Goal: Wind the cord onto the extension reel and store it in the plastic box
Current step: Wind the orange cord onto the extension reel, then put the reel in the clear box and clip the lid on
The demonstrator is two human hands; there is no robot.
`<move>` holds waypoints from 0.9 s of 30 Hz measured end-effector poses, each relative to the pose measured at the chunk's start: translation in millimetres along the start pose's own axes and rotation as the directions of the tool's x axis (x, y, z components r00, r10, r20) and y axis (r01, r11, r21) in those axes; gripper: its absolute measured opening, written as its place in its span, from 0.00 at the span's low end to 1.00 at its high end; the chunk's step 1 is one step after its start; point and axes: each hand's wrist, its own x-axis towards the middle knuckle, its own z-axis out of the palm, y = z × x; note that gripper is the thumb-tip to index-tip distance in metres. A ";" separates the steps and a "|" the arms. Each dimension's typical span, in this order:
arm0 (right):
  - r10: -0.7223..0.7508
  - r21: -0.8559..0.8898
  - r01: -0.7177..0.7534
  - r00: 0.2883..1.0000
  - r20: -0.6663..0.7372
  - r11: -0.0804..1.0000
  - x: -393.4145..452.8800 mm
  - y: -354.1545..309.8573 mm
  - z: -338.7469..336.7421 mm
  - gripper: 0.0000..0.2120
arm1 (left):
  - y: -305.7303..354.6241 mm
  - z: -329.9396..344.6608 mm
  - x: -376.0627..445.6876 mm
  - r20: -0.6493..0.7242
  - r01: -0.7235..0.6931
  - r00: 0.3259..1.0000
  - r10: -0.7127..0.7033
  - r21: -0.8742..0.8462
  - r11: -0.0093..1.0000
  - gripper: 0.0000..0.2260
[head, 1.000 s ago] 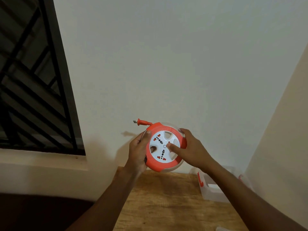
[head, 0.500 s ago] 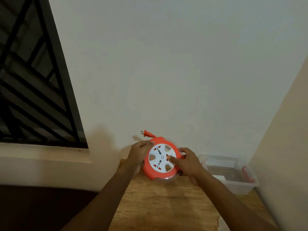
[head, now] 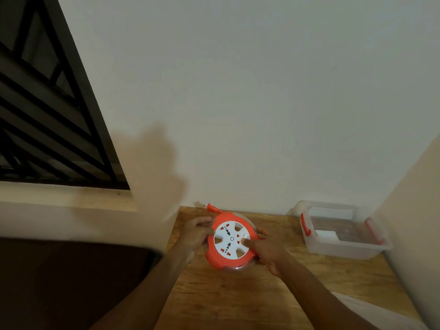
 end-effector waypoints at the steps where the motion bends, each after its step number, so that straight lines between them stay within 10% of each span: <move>1: 0.007 0.010 -0.007 1.000 -0.015 1.000 5.4 4.1 3.3 0.29 | -4.2 -1.7 4.7 -0.010 0.012 1.000 -0.012 0.010 1.000 0.19; 27: -0.111 -0.383 0.031 0.975 -0.190 0.923 71.9 58.4 57.9 0.30 | -78.6 -28.5 59.1 -0.063 -0.020 0.997 0.050 0.401 0.916 0.19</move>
